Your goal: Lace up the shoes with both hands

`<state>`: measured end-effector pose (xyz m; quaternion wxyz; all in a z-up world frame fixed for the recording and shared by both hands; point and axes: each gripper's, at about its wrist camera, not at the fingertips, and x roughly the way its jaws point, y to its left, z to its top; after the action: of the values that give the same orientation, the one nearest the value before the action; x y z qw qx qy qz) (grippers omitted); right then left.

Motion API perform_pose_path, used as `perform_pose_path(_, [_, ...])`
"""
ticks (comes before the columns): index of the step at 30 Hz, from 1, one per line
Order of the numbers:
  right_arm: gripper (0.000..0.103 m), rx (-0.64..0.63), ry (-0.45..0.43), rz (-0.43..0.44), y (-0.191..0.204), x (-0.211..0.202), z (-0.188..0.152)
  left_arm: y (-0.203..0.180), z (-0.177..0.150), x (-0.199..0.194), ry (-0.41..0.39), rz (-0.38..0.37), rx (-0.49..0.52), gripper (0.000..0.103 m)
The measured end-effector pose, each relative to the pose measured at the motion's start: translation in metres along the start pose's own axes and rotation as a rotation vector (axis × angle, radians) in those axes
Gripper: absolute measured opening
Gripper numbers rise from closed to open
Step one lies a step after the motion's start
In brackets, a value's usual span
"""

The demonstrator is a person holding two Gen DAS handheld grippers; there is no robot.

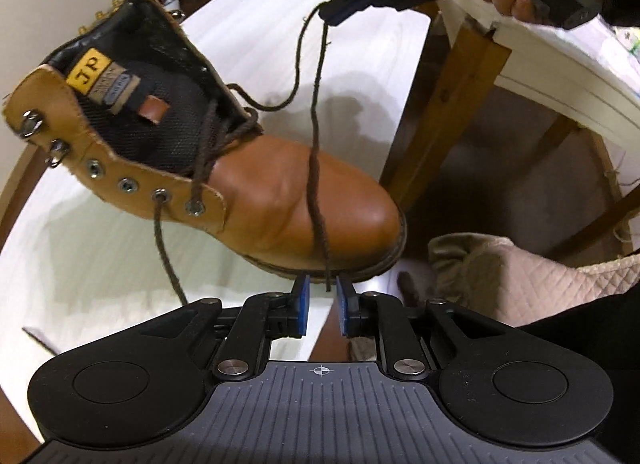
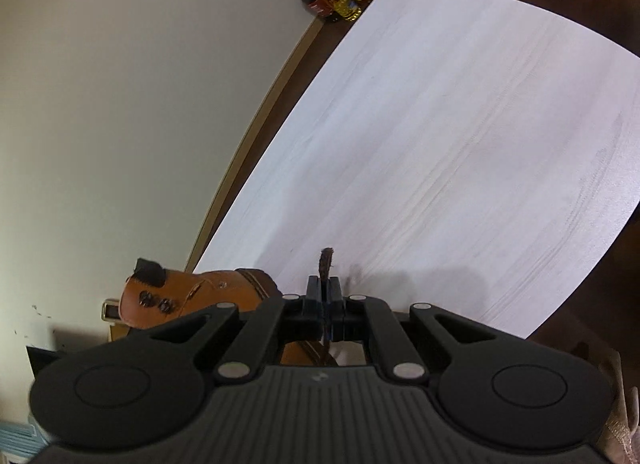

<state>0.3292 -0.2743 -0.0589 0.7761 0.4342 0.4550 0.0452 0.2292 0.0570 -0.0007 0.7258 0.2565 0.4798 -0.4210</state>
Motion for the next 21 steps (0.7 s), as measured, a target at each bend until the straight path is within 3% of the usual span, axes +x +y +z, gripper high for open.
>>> perform_pose_path(4, [0.003, -0.004, 0.015, 0.003, 0.000, 0.010, -0.001, 0.003, 0.004, 0.009, 0.015, -0.022, -0.010, 0.015])
perform_pose_path(6, [0.004, -0.002, 0.017, 0.001, -0.001, 0.009, -0.001, 0.006, 0.005, 0.009, 0.020, -0.051, -0.026, 0.003])
perform_pose_path(10, [0.019, 0.035, 0.032, -0.051, -0.003, 0.011, -0.007, 0.007, 0.006, 0.000, 0.024, -0.044, -0.046, 0.002])
perform_pose_path(11, [0.019, 0.055, 0.038, -0.063, -0.002, 0.010, -0.010, 0.007, 0.006, -0.004, 0.025, -0.048, -0.055, 0.002])
perform_pose_path(16, [0.019, 0.206, 0.217, 0.101, -0.003, 0.017, -0.045, 0.009, 0.010, -0.026, -0.003, -0.030, -0.066, 0.002])
perform_pose_path(18, [0.019, 0.293, 0.332, 0.185, -0.002, 0.031, -0.074, 0.010, 0.012, -0.032, -0.004, -0.030, -0.061, 0.002])
perform_pose_path(21, [0.020, 0.365, 0.409, 0.251, 0.002, 0.051, -0.109, 0.010, 0.016, -0.037, -0.001, -0.029, -0.049, 0.002])
